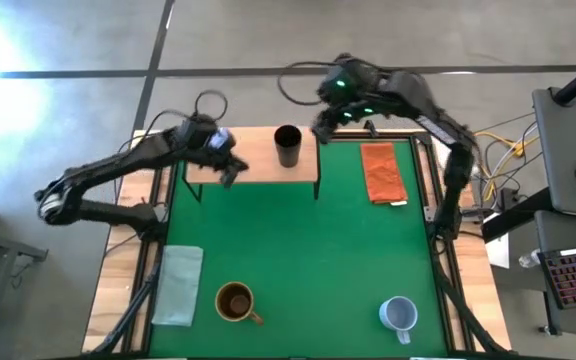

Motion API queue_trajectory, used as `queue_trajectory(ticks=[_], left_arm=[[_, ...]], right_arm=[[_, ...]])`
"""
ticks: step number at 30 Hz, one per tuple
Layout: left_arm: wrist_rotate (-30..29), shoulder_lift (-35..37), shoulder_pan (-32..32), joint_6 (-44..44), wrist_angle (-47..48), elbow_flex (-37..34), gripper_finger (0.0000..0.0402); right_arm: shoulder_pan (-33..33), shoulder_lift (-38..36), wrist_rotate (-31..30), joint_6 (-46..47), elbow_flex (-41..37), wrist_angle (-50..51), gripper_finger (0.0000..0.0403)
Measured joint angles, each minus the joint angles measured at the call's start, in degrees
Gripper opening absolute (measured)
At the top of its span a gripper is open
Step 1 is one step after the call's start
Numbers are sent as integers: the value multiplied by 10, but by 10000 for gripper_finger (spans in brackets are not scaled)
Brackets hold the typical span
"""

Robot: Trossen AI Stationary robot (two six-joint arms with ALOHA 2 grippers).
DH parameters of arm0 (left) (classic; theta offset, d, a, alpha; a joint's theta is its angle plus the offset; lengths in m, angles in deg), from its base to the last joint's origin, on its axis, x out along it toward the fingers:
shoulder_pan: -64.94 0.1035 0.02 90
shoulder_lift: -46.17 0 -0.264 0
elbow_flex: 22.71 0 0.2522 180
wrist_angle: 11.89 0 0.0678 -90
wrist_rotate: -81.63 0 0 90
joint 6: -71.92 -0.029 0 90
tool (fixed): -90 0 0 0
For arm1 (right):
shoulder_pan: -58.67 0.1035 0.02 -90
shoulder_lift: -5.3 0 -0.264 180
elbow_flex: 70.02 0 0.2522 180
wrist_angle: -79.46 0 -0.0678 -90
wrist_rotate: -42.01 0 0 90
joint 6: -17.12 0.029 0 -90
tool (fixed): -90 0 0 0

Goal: Stack small to large cups/mugs on shelf
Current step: Put the patterned brown mug on the shelf

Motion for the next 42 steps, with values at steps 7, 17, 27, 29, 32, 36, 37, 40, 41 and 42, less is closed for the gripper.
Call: queue_trajectory(ticks=[7, 17, 27, 29, 32, 36, 37, 40, 41, 42], left_arm=[[-132, 151, -230, 227, 8, -98, 26], [-476, 133, -677, 526, -59, -109, 26], [-540, -79, -873, 766, -51, -58, 26], [-540, -103, -897, 797, -50, -47, 26], [-538, -131, -936, 837, -50, -38, 26], [-535, -161, -984, 907, -43, -32, 26], [-535, -169, -994, 918, -40, -30, 26], [-535, -190, -1007, 930, -35, -28, 26], [-534, -198, -1007, 934, -35, -31, 26], [-533, -207, -1006, 934, -35, -33, 26]], right_arm=[[110, -55, 3, 50, -40, 95, 144], [261, -123, 45, 132, -268, -8, 78], [330, -134, 103, 264, -464, -384, 25], [336, -118, 105, 291, -475, -442, 19], [345, -74, 103, 322, -475, -504, 14], [355, 1, 105, 374, -448, -553, 13], [357, 21, 105, 383, -436, -554, 13], [364, 85, 105, 392, -384, -558, 13], [365, 106, 105, 393, -364, -554, 13], [366, 124, 105, 395, -342, -553, 13]])
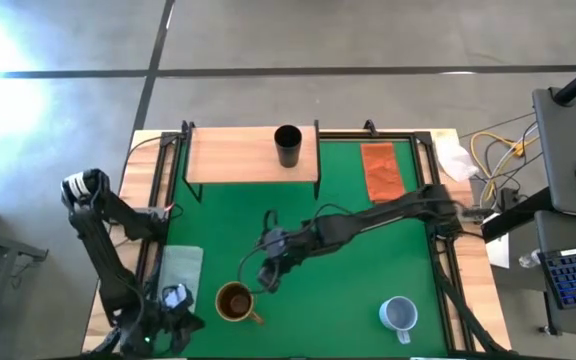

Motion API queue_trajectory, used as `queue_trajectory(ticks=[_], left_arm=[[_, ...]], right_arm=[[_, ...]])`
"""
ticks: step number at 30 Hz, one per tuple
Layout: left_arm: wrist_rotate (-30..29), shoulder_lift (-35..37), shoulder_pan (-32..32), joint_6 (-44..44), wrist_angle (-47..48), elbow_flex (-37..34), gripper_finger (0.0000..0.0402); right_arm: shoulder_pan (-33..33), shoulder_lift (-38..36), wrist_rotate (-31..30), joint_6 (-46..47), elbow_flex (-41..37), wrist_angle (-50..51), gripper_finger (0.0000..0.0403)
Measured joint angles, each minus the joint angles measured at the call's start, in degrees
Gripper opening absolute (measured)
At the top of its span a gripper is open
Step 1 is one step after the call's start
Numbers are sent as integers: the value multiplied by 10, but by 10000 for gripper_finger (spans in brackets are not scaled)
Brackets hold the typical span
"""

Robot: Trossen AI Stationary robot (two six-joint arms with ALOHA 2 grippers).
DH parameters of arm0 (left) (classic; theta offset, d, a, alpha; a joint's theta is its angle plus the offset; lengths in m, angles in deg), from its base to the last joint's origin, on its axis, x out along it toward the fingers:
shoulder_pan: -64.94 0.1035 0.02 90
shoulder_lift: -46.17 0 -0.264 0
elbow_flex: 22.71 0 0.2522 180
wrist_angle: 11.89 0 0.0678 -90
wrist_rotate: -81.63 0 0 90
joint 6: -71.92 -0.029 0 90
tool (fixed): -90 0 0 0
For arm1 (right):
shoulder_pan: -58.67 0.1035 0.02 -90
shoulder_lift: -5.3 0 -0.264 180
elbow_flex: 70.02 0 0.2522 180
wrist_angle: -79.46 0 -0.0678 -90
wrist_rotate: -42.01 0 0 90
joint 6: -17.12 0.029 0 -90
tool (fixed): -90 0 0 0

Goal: Stack small to large cups/mugs on shelf
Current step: Put the patterned brown mug on the shelf

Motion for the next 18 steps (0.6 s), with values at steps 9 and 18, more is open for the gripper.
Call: queue_trajectory(ticks=[9, 18], left_arm=[[0, -71, 21, 31, 0, -17, 26], [-52, -101, 46, 44, -14, -32, 26]], right_arm=[[0, 140, -3, -16, 220, 131, 13], [13, 211, -2, -28, 339, 294, 13]])
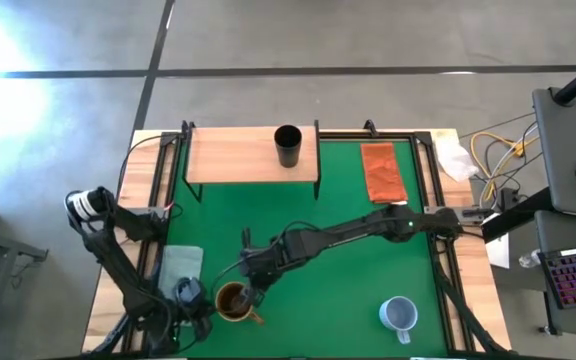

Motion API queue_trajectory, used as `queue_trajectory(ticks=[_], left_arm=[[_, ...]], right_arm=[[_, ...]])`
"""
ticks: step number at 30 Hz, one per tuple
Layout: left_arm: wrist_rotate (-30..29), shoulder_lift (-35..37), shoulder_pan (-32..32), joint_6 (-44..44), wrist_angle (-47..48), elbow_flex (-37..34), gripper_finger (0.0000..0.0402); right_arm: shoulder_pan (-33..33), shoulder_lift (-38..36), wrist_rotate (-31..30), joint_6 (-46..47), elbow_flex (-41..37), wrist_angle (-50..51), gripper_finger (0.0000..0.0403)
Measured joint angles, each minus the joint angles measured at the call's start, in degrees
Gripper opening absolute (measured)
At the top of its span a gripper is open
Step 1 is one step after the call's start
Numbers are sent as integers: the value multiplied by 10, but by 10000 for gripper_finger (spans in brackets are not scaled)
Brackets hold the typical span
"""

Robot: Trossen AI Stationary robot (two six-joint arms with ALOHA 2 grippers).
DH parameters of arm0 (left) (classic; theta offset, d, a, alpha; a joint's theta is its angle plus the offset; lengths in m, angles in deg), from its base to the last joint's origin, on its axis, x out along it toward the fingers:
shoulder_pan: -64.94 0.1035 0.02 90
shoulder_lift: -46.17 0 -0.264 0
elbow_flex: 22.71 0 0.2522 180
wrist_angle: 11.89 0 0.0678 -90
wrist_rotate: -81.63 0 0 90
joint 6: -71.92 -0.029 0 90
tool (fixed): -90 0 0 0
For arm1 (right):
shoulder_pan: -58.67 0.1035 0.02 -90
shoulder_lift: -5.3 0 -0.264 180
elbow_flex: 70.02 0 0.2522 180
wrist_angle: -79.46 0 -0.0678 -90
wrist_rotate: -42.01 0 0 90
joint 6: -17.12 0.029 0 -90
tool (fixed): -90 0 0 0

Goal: Stack small to large cups/mugs on shelf
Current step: Put the patterned brown mug on the shelf

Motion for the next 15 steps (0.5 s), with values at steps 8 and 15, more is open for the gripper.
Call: queue_trajectory(ticks=[8, 15], left_arm=[[-33, 13, 17, -2, -8, -29, 26], [-45, 30, 28, -26, -8, -49, 26]], right_arm=[[12, -11, 0, 1, 1, 24, 13], [31, 3, 3, 41, 0, -3, 13]])
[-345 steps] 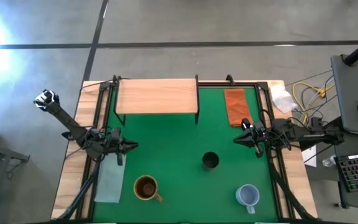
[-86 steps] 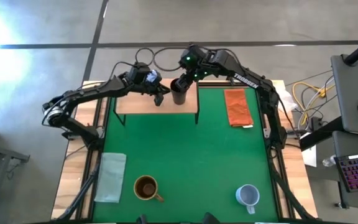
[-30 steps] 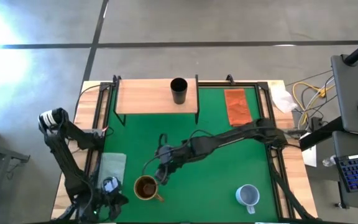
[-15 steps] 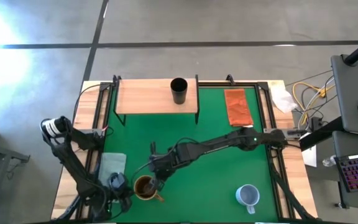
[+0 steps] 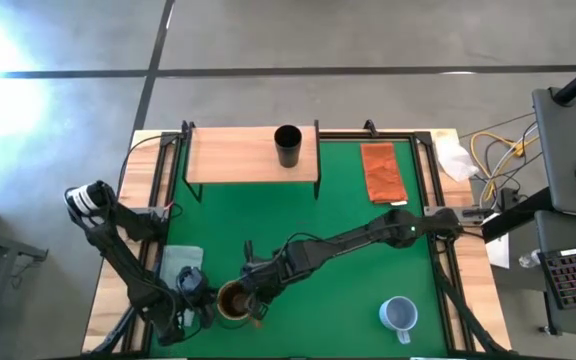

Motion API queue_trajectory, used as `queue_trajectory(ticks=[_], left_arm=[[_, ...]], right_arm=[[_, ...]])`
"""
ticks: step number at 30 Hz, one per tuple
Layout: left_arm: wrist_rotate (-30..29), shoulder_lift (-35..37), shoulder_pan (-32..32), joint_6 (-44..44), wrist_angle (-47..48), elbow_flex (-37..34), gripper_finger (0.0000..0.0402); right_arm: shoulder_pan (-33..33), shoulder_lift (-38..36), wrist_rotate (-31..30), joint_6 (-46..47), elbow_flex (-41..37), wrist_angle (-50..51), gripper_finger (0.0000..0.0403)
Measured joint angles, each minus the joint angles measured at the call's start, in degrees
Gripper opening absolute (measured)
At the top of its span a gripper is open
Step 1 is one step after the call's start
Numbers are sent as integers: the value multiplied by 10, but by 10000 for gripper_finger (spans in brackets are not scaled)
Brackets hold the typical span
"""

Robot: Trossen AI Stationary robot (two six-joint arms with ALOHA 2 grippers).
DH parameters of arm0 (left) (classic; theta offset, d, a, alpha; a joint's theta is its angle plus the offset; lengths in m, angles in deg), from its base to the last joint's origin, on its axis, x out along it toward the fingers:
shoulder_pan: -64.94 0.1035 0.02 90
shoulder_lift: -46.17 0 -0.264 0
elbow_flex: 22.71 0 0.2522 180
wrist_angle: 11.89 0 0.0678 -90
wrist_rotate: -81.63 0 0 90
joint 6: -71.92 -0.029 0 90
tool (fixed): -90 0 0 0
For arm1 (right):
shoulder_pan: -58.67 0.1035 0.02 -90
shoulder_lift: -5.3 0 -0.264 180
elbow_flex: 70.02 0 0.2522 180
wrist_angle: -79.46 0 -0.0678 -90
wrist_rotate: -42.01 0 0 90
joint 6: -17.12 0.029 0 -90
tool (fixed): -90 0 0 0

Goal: Stack small to large cups/mugs on shelf
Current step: Put the patterned brown mug on the shelf

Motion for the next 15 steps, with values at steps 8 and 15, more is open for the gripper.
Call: queue_trajectory(ticks=[8, 15], left_arm=[[-26, 32, 23, -22, 1, -32, 26], [-31, 73, 47, -77, -25, -73, 26]], right_arm=[[8, 5, -3, 31, -1, -48, 13], [14, 7, -18, 55, -1, -62, 13]])
